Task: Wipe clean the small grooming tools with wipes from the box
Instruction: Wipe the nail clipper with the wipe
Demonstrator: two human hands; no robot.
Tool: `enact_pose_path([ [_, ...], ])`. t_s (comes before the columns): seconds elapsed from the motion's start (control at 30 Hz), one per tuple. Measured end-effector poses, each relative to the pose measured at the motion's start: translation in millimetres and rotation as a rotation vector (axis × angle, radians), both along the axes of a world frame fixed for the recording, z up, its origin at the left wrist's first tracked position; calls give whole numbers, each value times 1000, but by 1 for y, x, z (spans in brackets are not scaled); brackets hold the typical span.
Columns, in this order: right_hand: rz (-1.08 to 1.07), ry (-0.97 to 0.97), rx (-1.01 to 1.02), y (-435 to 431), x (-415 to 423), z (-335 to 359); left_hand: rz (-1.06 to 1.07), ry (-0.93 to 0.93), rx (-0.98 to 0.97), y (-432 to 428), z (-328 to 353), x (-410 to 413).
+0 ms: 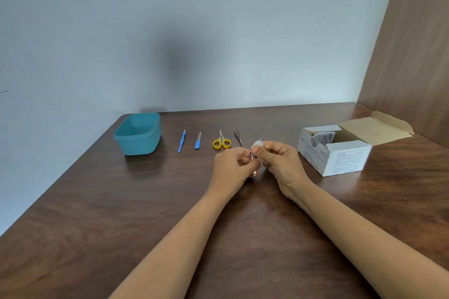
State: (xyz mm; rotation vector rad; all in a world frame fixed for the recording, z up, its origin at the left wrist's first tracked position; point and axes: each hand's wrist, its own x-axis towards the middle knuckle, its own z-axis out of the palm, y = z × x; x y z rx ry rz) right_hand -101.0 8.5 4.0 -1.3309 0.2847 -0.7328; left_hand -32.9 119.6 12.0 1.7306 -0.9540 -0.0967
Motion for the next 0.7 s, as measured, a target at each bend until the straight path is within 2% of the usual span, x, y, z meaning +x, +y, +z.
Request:
enact_pose_path([
  [0.3,-46,-31,-223,4,2,0,17,20,14,2,-3,4],
  [0.7,0,21,-246,-4,0,2,-48,61,-4,-4,-7,8],
])
